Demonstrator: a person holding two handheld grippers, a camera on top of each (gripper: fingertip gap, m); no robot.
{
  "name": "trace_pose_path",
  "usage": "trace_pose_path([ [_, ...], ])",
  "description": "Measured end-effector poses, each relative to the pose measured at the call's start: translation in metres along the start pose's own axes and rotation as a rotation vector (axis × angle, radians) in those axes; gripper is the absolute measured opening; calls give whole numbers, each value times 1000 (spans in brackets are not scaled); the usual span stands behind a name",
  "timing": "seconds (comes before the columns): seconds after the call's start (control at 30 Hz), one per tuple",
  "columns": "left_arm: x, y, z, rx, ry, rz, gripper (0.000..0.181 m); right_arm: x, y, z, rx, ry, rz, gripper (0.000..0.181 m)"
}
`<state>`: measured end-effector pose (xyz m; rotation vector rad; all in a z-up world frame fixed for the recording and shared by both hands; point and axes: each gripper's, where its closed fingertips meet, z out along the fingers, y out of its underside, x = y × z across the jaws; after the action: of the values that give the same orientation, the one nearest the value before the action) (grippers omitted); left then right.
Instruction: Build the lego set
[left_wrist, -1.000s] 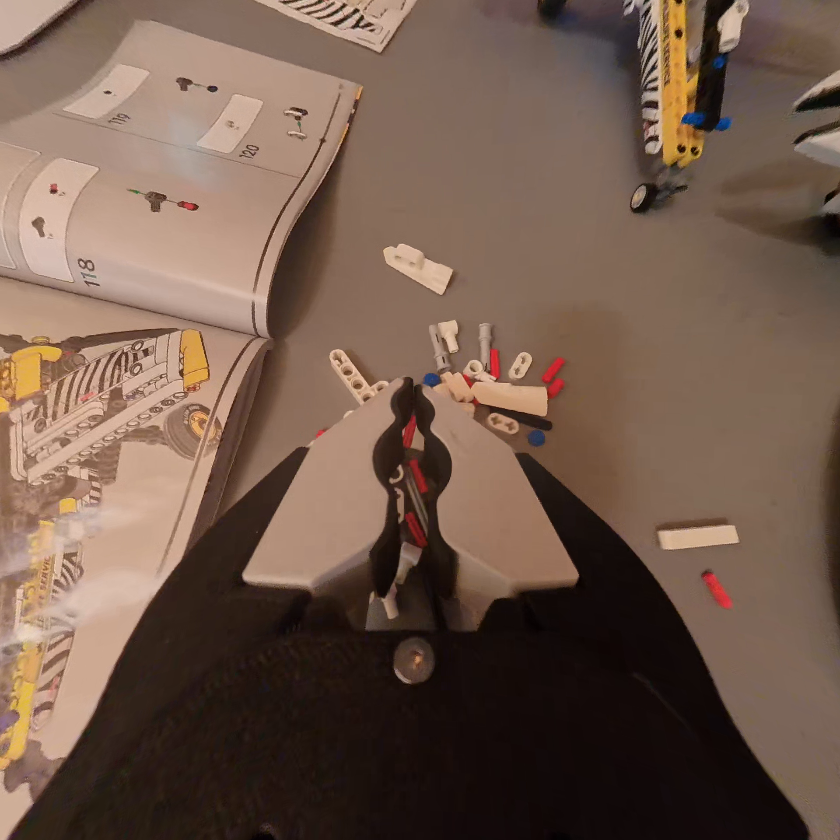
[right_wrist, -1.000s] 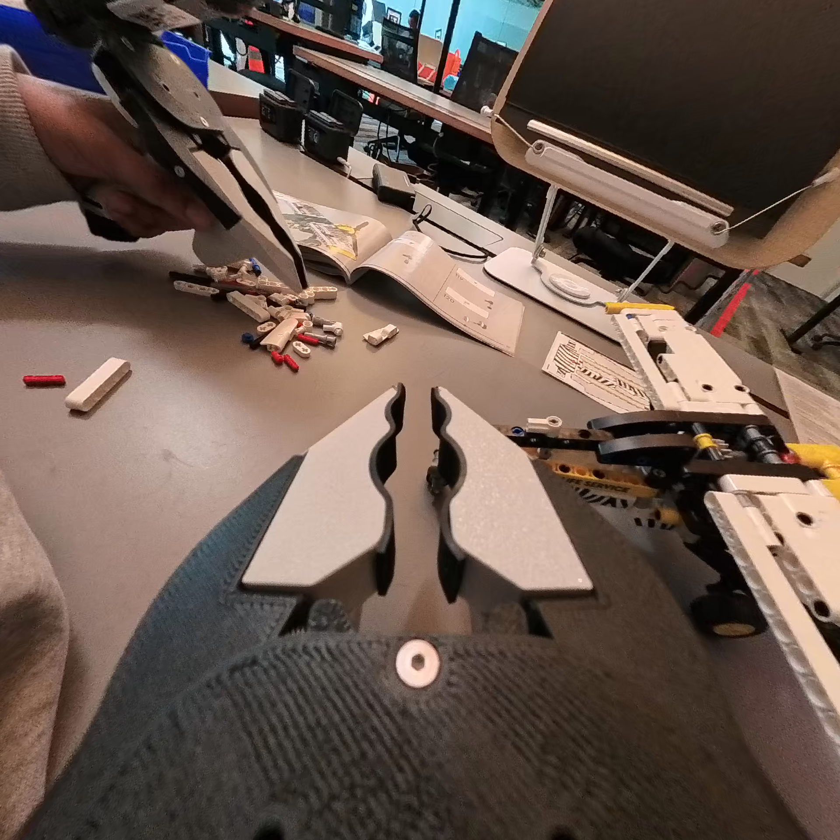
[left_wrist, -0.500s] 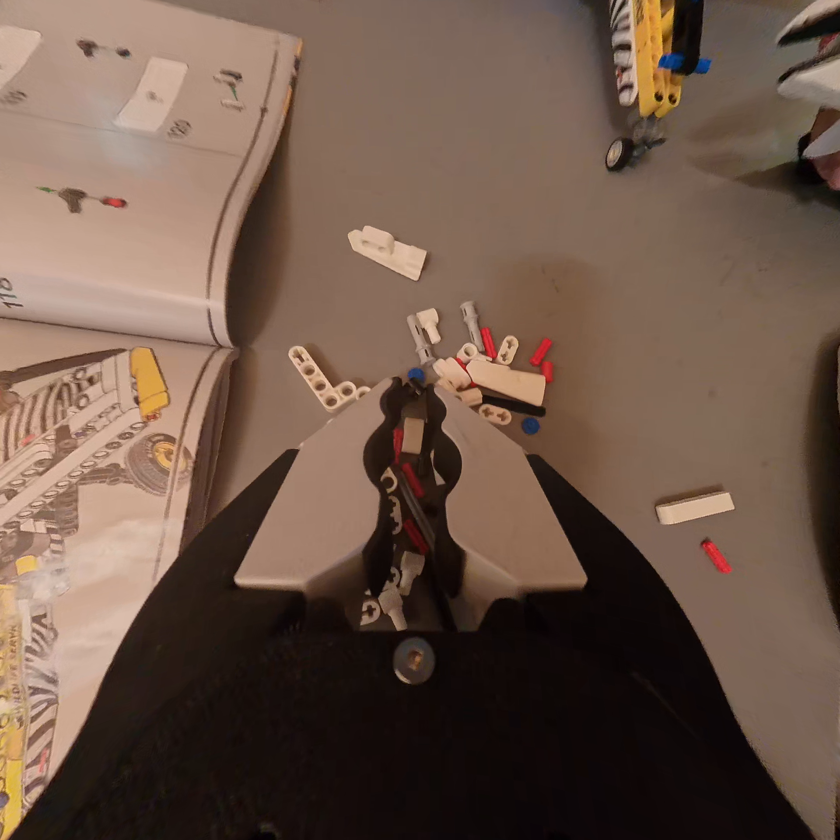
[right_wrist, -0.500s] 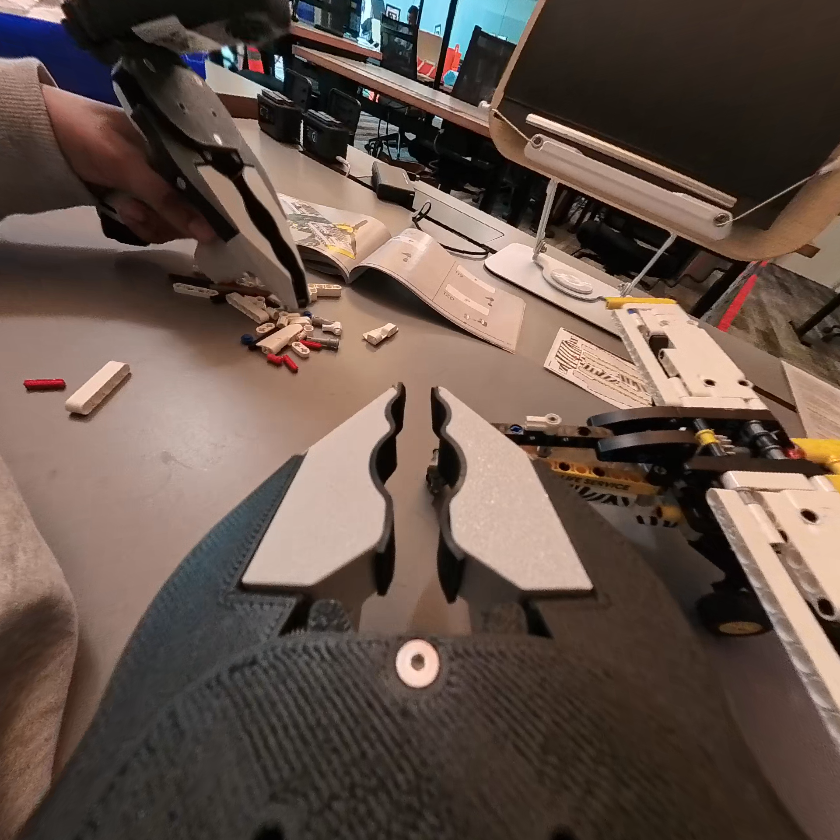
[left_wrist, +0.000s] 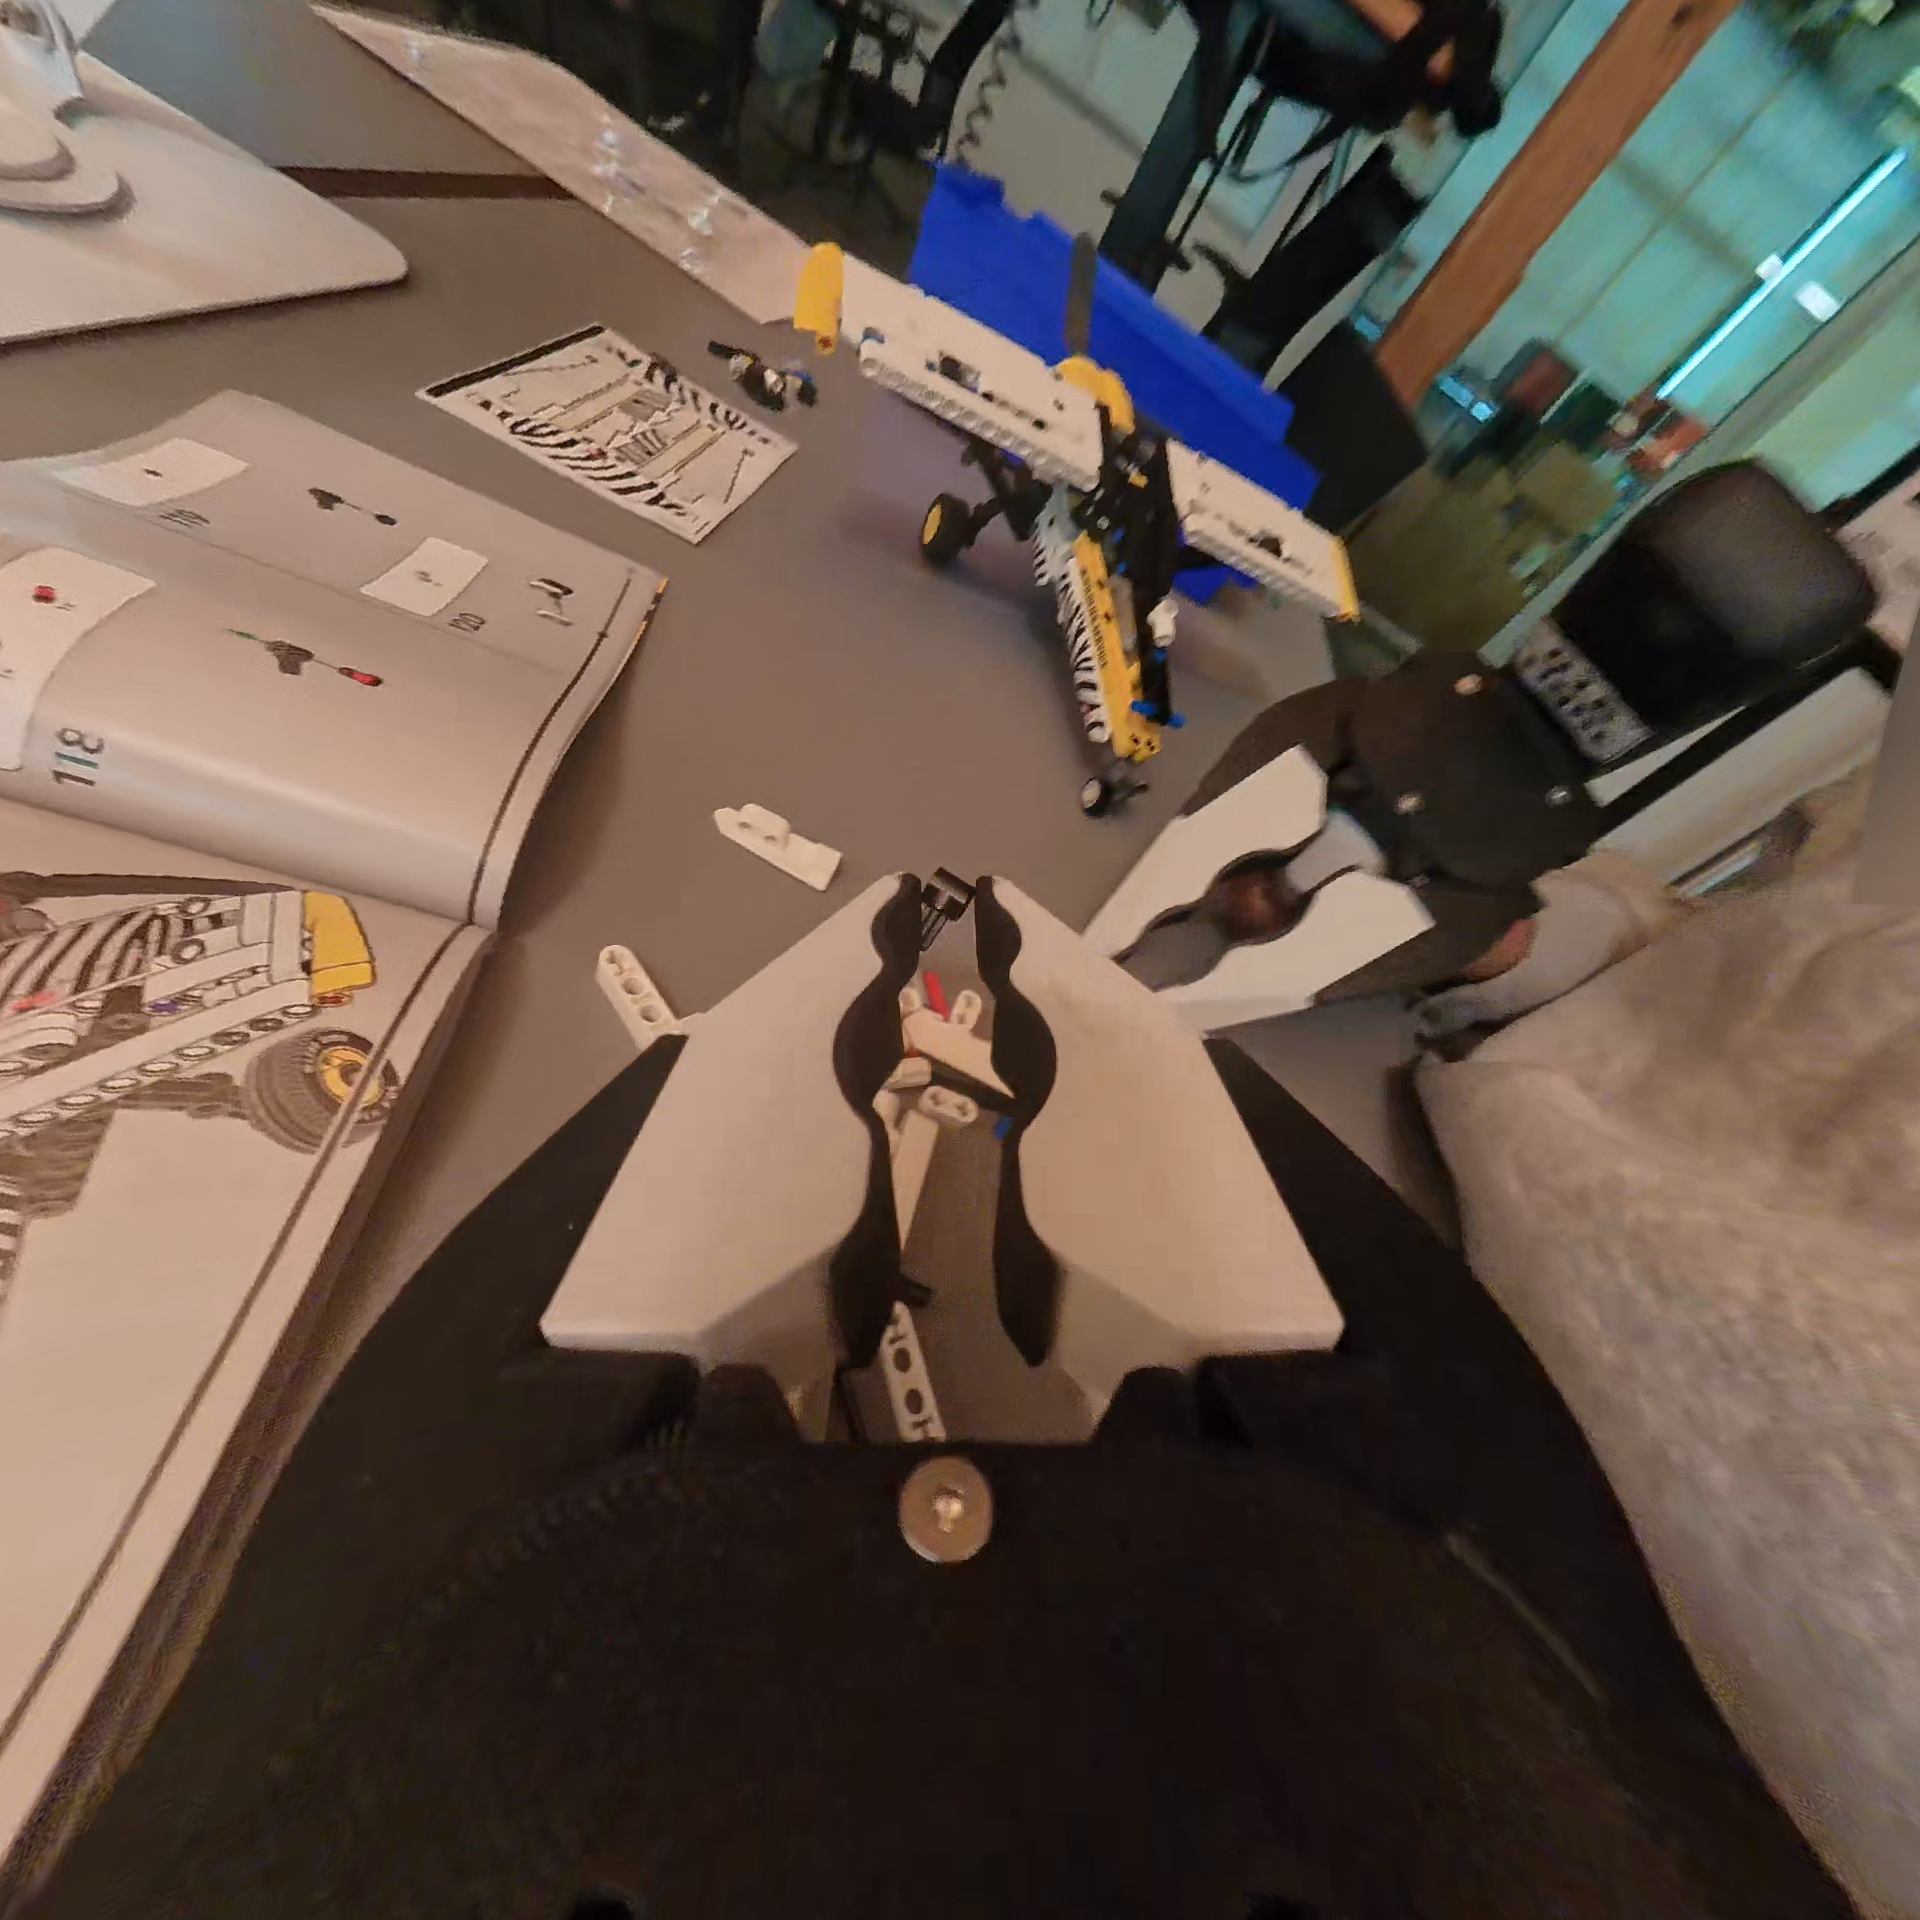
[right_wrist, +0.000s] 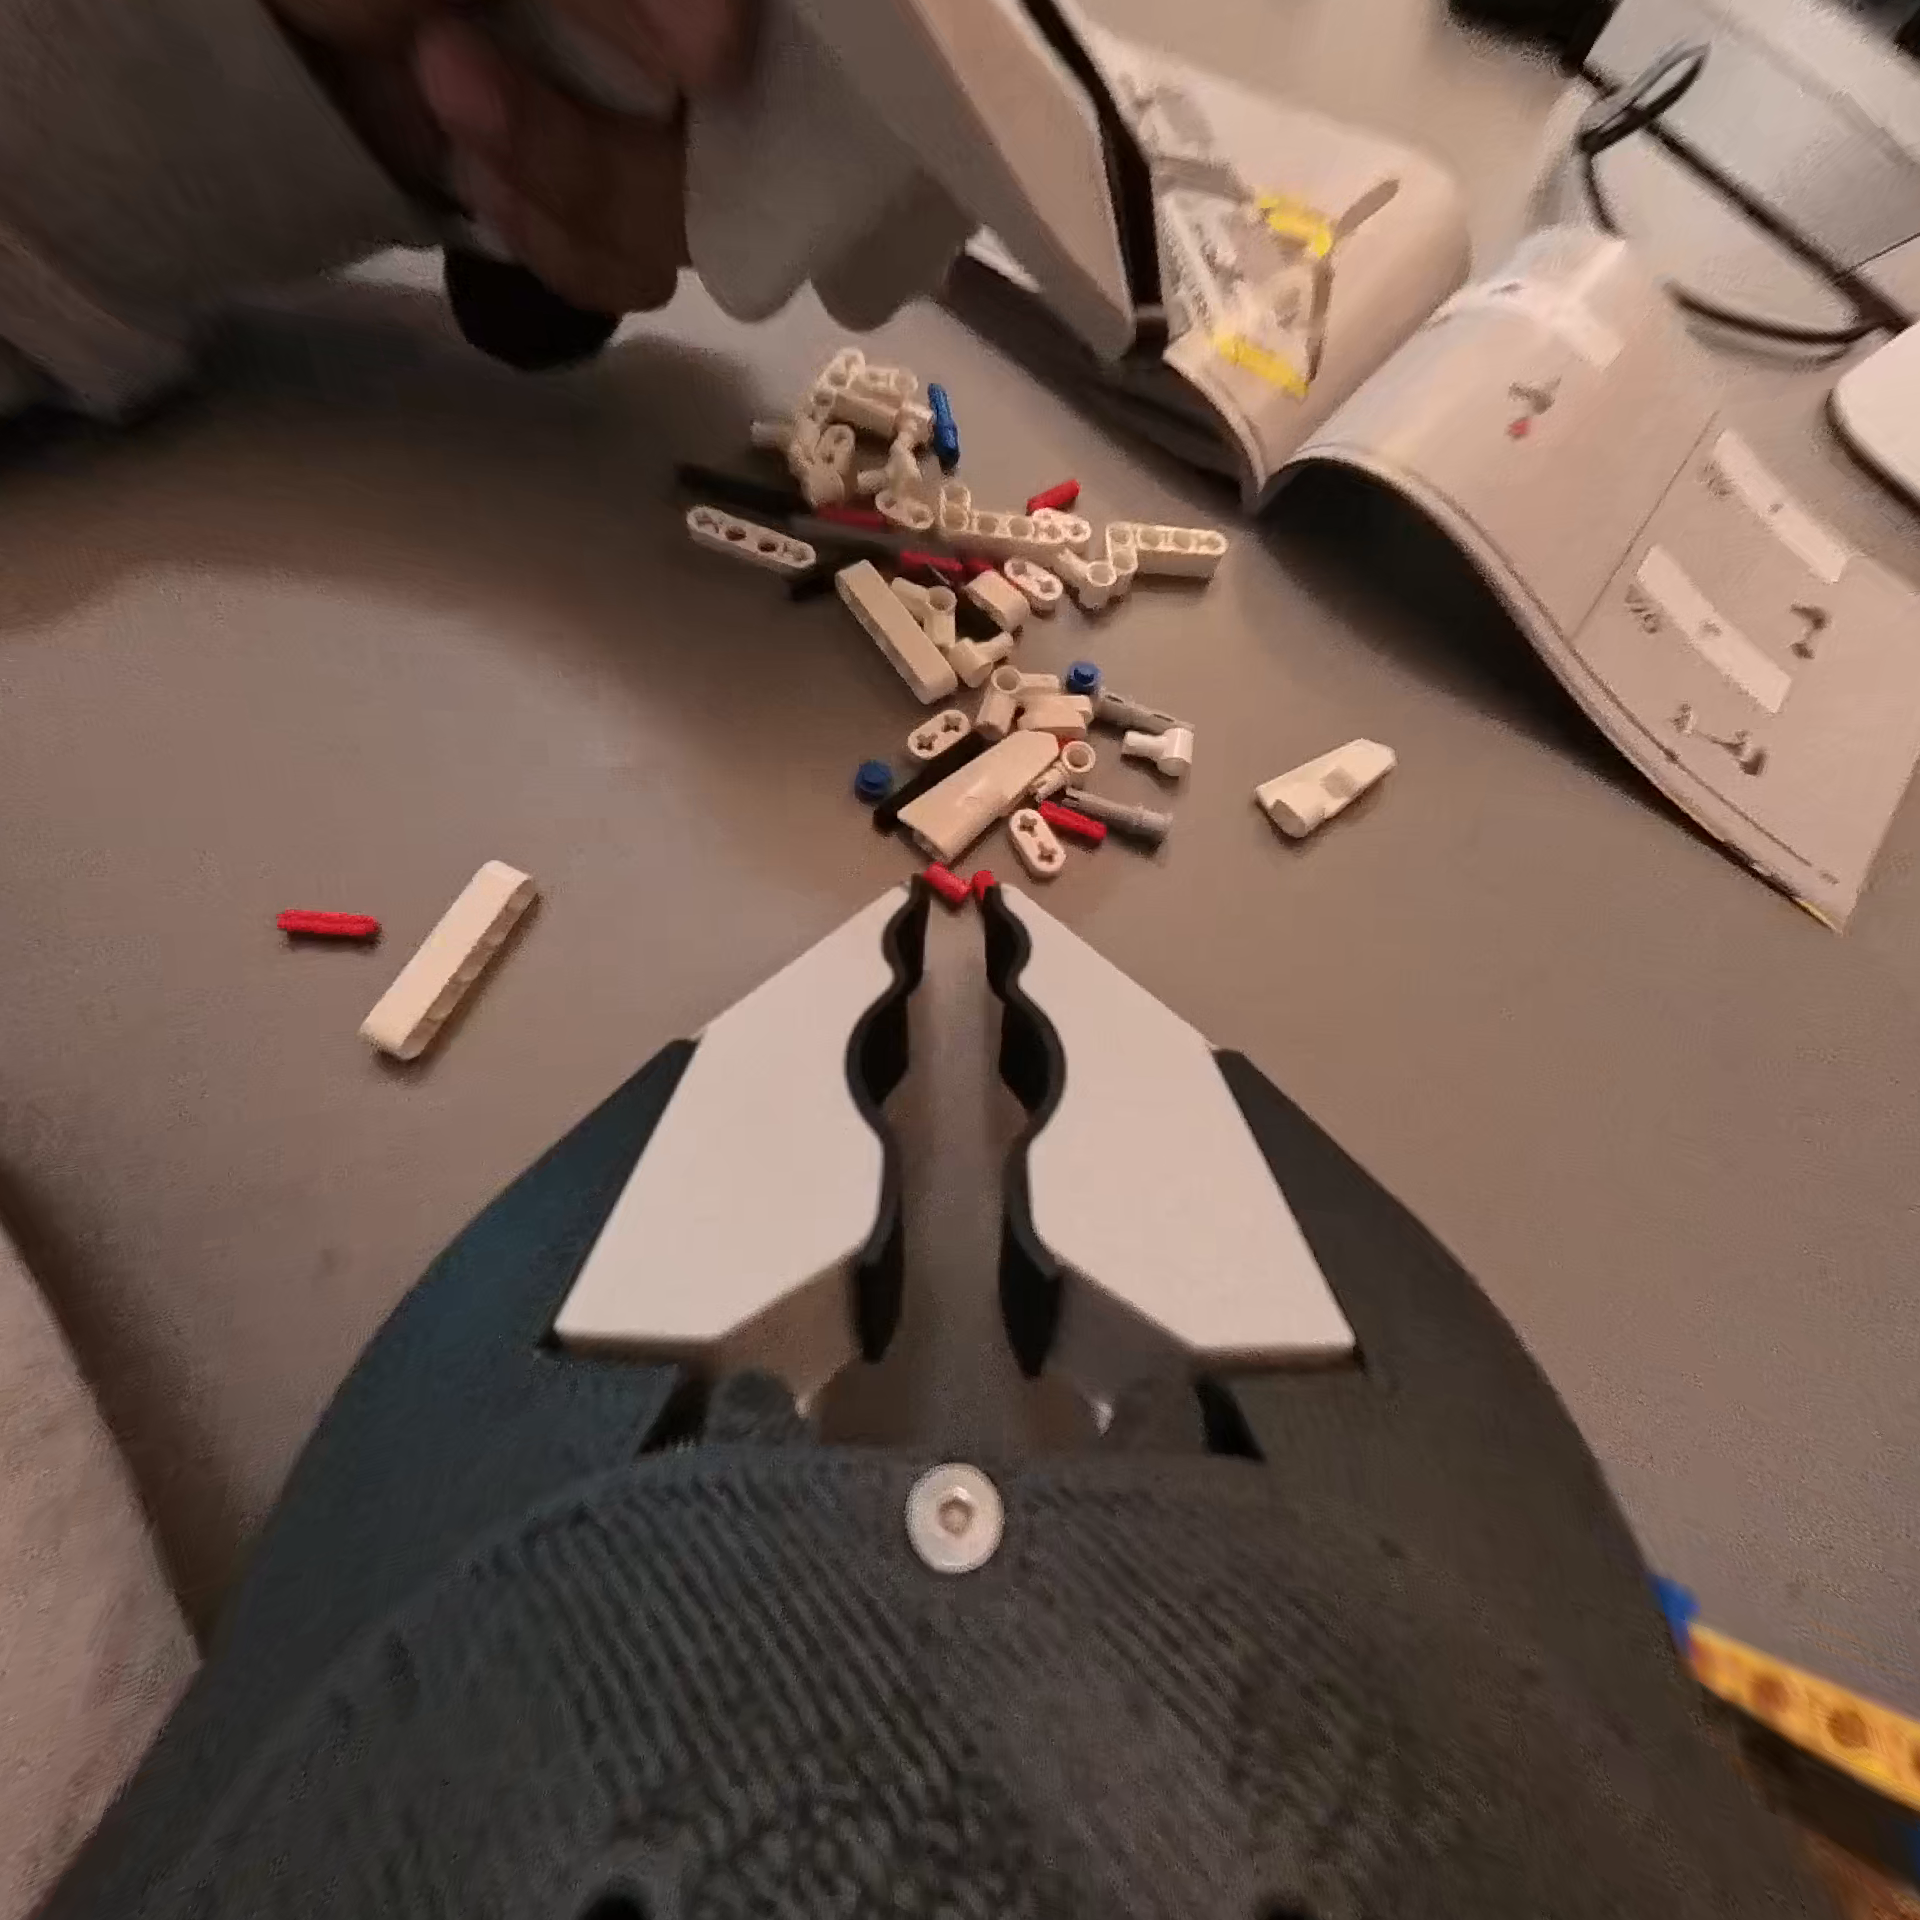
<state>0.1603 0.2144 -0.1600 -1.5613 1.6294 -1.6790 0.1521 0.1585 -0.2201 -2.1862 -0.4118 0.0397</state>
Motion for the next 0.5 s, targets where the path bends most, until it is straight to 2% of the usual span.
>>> trace_pose_path([
  [0.1, 6, -3, -2, 35, 52, -62, 8, -8, 0, 13, -32, -70, 3, 8],
  [0.23, 6, -5, -2, 50, 83, -133, 8, -11, 2, 17, -54, -89, -4, 3],
  [0.5, 20, 13, 15, -41, 104, -94, 8, -11, 15, 0, -83, -82, 70, 0],
])
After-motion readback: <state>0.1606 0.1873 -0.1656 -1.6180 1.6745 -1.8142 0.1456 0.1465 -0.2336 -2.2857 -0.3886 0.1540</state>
